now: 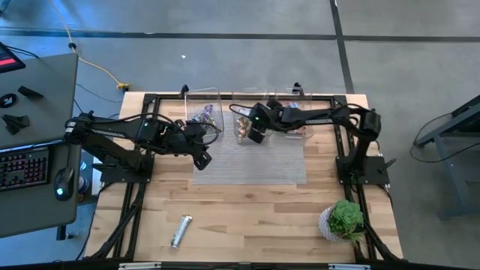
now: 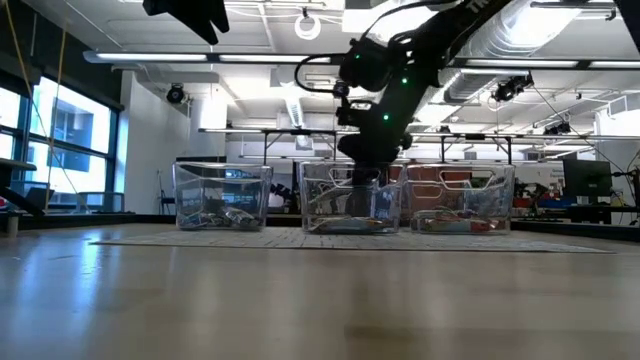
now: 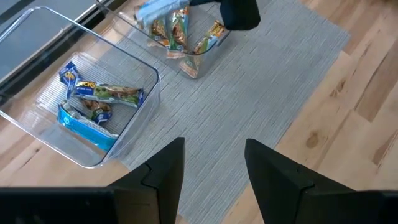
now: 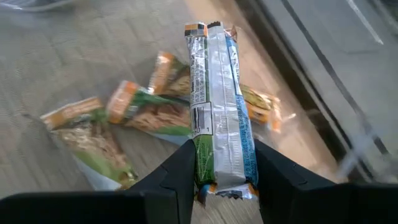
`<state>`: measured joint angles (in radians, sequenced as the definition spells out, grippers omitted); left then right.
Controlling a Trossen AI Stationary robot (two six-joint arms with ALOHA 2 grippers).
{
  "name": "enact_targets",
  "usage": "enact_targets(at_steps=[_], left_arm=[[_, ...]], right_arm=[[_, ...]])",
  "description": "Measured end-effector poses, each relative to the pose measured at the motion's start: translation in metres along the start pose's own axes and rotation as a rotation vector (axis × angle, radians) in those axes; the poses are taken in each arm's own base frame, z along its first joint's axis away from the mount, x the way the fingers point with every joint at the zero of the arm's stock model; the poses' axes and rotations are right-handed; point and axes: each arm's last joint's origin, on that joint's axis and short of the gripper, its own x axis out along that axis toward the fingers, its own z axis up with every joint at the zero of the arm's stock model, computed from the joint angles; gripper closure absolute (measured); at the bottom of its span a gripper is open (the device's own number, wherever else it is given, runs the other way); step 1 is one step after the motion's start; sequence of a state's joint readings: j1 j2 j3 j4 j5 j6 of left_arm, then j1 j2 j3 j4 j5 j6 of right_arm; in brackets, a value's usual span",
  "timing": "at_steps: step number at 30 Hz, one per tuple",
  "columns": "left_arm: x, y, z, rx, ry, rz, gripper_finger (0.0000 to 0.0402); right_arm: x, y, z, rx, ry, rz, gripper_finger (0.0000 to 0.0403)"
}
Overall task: Pick and place Granola Bars by type
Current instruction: Put the yellow granola bar into the middle transparent bin
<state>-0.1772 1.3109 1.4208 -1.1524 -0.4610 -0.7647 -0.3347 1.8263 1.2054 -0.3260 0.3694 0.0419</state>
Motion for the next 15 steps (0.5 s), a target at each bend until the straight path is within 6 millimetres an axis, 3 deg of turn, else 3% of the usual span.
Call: enact_targets(at_steps=[15], left_arm=[[0.0000, 0.0002, -0.0001, 0.001, 0.001, 0.002, 0.0238]], right_arm=[[0.0040, 0.0013, 0.0033, -0.043, -0.003, 0.001, 0.0284]])
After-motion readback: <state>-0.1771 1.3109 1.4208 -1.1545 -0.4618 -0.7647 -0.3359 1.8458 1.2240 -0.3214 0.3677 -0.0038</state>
